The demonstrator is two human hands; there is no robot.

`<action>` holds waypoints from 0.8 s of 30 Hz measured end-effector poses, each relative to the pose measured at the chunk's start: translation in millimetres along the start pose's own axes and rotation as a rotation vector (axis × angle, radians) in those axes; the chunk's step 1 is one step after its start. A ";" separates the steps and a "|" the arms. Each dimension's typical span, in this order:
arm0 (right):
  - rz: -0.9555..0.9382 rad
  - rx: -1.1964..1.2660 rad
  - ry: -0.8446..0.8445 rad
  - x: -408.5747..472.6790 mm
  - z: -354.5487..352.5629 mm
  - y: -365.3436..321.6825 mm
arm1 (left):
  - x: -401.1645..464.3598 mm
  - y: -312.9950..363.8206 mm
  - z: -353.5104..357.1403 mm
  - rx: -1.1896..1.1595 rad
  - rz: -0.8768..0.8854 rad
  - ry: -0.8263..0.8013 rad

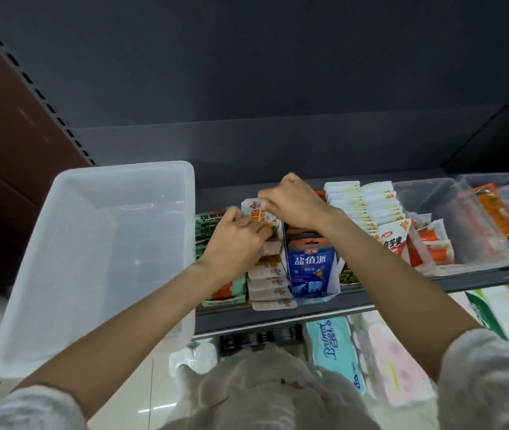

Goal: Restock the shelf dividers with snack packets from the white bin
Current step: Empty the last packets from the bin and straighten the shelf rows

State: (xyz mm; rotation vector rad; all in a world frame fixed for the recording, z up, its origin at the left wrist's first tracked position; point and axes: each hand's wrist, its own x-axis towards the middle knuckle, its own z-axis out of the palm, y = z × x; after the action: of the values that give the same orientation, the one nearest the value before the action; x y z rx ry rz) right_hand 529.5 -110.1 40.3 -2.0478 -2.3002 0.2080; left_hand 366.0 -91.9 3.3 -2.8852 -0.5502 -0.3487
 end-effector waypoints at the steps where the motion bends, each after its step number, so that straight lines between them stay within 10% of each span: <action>1: -0.003 0.056 -0.018 0.4 -0.2 2.0 | 3.7 -3.3 -1.1 0.018 -0.008 0.000; 6: 0.019 0.334 -0.054 -20.2 -2.1 13.4 | 21.5 -26.0 -2.7 -0.001 -0.172 0.058; 14: -0.153 -0.137 0.224 -14.5 23.7 13.6 | -7.1 -7.6 -6.9 -0.154 -0.131 0.248; 24: -0.138 -0.189 0.210 -5.2 23.3 16.5 | -15.8 8.7 -3.0 -0.071 0.143 -0.124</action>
State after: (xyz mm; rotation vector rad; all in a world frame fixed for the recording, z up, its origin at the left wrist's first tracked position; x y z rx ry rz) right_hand 543.4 -114.9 15.3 -1.8716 -2.3935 -0.2282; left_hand 354.5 -105.9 0.9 -3.0087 -0.3543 -0.1726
